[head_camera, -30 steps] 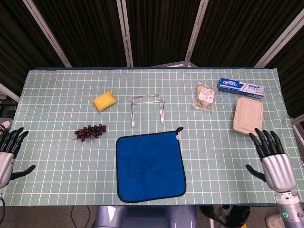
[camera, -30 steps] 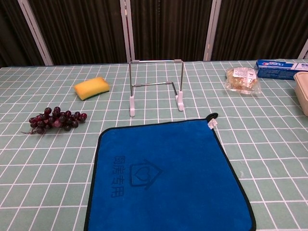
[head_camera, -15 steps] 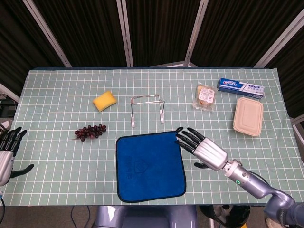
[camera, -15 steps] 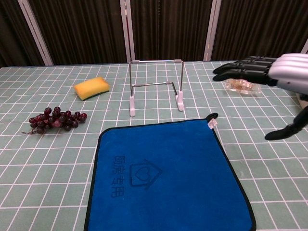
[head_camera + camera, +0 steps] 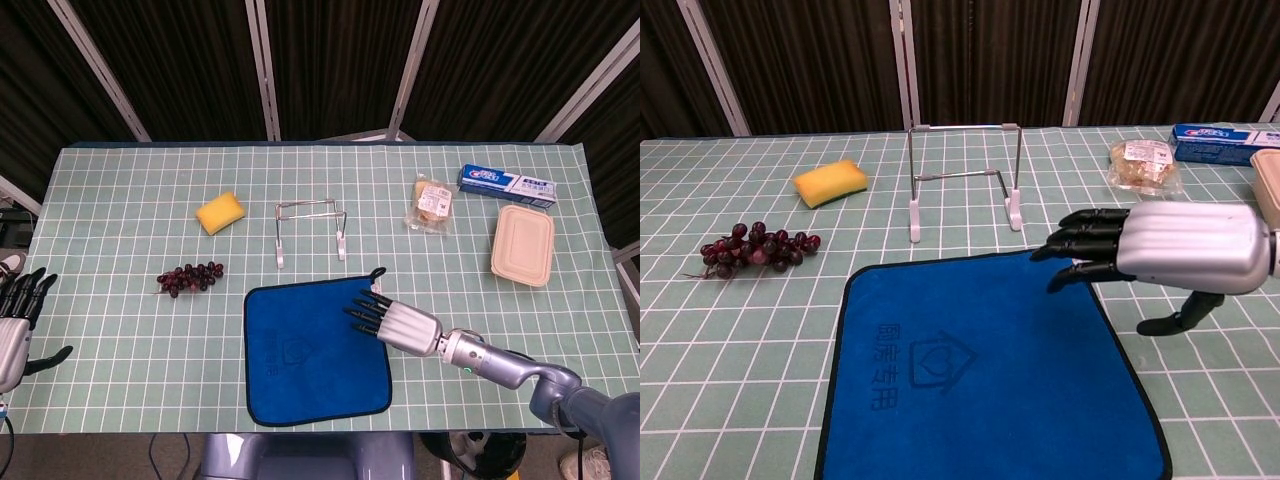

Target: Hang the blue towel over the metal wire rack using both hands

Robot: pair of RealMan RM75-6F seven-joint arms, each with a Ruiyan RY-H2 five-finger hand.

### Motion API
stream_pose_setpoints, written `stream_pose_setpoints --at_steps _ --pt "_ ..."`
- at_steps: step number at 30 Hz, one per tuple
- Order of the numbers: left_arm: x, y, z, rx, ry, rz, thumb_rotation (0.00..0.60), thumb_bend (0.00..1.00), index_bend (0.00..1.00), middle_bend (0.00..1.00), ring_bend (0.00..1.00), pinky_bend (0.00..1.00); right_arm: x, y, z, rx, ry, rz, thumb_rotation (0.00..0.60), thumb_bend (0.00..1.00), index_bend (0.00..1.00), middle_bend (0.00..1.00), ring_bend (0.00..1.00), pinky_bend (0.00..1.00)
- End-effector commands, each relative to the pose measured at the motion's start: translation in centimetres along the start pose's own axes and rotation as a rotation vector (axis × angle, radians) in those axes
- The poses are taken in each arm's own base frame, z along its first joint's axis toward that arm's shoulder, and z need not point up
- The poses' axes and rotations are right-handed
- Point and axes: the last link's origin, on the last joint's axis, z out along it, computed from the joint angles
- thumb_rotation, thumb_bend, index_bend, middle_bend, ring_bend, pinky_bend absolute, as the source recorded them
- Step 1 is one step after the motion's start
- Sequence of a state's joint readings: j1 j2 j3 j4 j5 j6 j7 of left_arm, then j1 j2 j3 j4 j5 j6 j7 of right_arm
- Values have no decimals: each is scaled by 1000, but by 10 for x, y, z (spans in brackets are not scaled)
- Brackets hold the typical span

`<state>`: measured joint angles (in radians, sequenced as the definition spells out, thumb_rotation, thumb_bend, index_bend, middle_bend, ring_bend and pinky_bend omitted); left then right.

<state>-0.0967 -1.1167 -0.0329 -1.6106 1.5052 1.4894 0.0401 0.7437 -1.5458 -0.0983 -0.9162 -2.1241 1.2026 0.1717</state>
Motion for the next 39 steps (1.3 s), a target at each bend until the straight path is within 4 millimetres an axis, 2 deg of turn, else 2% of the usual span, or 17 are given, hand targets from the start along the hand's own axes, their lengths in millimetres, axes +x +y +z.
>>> stream_pose_setpoints --at_steps 1,14,24,31,33,34,36,39 --pt "0 0 0 1 -2 0 600 0 0 0 0 0 -5 -3 5 15 -8 -8 600 180 160 0 0 0" --pt "-2 0 -1 7 -10 5 600 0 0 0 0 0 -20 -5 4 -2 -22 27 600 180 158 0 0 0" --pt "-2 0 -1 7 -12 3 600 0 0 0 0 0 -24 -13 17 9 -8 30 600 179 157 0 0 0" --pt "-3 -1 0 9 -15 3 600 0 0 0 0 0 -19 -15 28 -2 31 56 600 188 179 0 0 0" --pt "-3 -1 0 9 -16 2 600 0 0 0 0 0 -16 -14 31 -7 51 76 600 234 202 0 0 0" --pt "-3 -1 0 8 -17 2 600 0 0 0 0 0 -15 -14 31 -9 56 86 600 288 222 0 0 0" --pt "-3 -1 0 8 -16 3 600 0 0 0 0 0 -14 -15 32 -9 64 102 600 407 307 6 0 0" --pt "-3 -1 0 6 -18 3 600 0 0 0 0 0 -15 -17 32 -7 74 114 600 571 491 30 0 0"
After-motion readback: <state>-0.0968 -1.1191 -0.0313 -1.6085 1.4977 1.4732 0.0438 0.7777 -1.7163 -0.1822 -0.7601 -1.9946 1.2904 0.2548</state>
